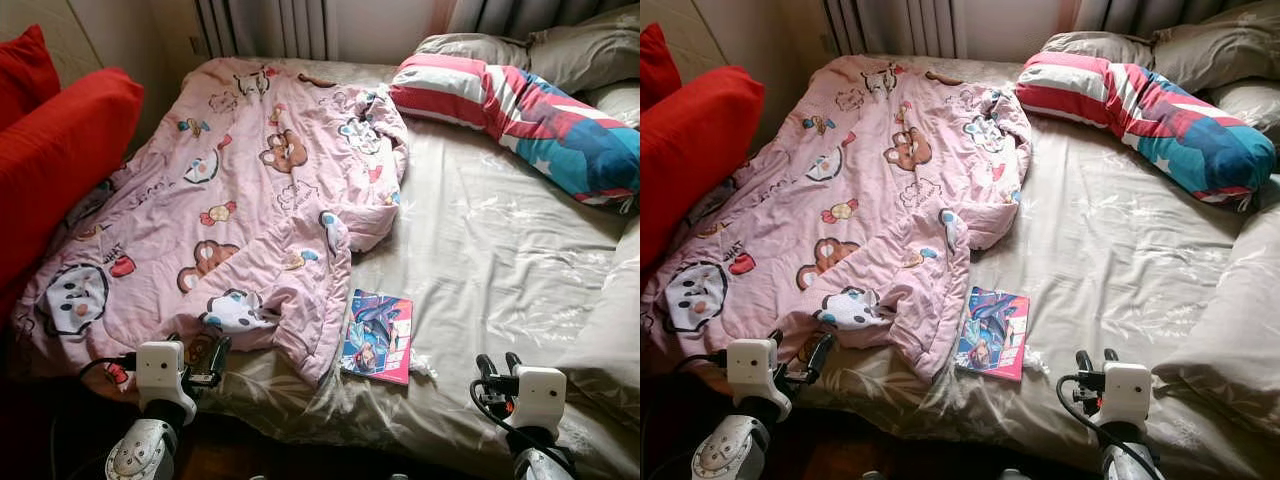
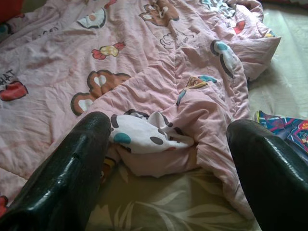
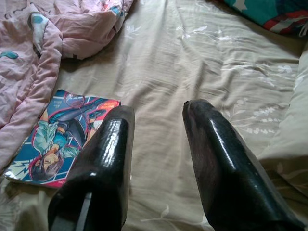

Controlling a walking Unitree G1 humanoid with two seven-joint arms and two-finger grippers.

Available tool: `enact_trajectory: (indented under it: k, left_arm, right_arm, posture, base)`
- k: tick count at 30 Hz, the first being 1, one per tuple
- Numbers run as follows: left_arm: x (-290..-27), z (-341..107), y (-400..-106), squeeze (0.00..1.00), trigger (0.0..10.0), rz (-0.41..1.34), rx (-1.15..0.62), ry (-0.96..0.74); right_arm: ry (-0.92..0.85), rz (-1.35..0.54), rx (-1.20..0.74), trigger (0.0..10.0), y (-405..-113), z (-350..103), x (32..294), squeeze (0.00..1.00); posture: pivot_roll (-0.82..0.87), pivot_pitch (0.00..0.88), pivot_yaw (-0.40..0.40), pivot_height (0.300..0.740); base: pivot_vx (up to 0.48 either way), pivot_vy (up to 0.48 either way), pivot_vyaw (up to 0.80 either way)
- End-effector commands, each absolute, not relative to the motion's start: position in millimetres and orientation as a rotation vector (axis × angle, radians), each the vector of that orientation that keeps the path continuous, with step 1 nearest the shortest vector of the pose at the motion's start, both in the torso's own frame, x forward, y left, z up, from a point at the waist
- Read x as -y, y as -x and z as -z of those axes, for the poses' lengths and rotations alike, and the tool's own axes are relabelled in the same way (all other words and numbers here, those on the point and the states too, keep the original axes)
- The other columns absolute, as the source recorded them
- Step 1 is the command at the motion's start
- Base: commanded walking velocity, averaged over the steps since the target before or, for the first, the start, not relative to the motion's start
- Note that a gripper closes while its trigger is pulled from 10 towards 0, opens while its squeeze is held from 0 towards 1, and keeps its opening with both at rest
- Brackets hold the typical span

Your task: Clean up the room

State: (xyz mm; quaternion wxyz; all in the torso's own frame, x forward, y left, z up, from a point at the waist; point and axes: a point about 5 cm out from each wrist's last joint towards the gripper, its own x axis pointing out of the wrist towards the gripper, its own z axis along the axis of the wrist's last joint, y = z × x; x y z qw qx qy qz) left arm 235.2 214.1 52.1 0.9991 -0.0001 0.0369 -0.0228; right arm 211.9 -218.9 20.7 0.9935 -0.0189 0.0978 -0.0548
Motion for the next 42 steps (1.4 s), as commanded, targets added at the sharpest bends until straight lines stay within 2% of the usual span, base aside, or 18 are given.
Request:
enact_trajectory:
  k: [1, 15, 20, 42]
  left_arm:
    - [-215.3, -49.0, -232.2, 0.0, 10.0, 0.041, -0.098, -0.002]
    - [-214.7, -47.2, -230.7, 0.0, 10.0, 0.036, -0.105, -0.005]
    - [-212.9, -48.2, -232.6, 0.0, 10.0, 0.037, -0.1, -0.004]
    - [-208.5, -53.0, -239.4, 0.0, 10.0, 0.051, -0.088, -0.02]
  right_arm:
    - [0.036, 0.109, -0.22, 10.0, -206.6, -14.9, 217.8, 0.0]
    - [0.039, 0.115, -0.219, 10.0, -208.5, -15.7, 219.5, 0.0]
    - [0.041, 0.117, -0.206, 10.0, -209.8, -16.7, 220.5, 0.0]
    - [0.034, 0.095, -0.239, 10.0, -210.8, -9.9, 214.5, 0.0]
  posture:
    - [-0.08, 0.178, 0.034, 0.665]
    - [-0.08, 0.175, 0.028, 0.665]
    - [-0.08, 0.171, 0.027, 0.638]
    - [-0.07, 0.167, 0.027, 0.638]
  base:
    - [0.0, 0.0, 0.0]
    - [0.0, 0.0, 0.0]
    - [0.0, 0.0, 0.0]
    - [0.0, 0.0, 0.0]
